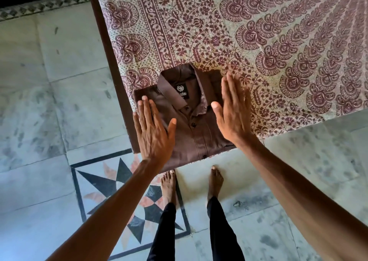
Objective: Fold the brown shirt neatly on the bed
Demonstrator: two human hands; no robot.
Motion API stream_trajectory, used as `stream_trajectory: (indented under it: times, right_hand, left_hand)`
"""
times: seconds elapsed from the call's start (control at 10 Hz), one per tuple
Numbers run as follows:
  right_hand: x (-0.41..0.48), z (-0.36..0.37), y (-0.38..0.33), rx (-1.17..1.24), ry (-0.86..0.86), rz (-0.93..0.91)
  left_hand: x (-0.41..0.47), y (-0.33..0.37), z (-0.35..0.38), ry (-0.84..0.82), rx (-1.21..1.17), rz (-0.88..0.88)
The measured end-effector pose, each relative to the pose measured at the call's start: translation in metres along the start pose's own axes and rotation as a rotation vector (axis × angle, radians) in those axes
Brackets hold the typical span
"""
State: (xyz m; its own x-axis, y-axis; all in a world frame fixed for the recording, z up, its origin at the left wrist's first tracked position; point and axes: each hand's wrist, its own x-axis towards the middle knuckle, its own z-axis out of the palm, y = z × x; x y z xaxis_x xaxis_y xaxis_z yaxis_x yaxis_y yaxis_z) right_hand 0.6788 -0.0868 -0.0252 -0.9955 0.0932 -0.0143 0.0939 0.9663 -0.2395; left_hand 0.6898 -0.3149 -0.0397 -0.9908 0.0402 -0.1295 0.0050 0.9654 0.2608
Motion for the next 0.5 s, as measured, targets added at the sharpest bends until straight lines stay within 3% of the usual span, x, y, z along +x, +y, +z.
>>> stream_trajectory:
  times: [0.3,0.4,0.5]
  right_hand:
    - [-0.02,0.042,0.003,-0.125,-0.243,0.017]
    - [-0.022,0.039,0.006,-0.064,-0.192,0.028]
    - [-0.031,0.017,0.005,0.141,-0.011,0.101]
  left_hand:
    - [-0.008,-0.007,0.024,-0.054,0.08,0.048]
    - [-0.009,-0.004,0.02,-0.034,0.083,0.044]
    - [-0.012,-0.002,0.006,0.025,-0.07,0.054]
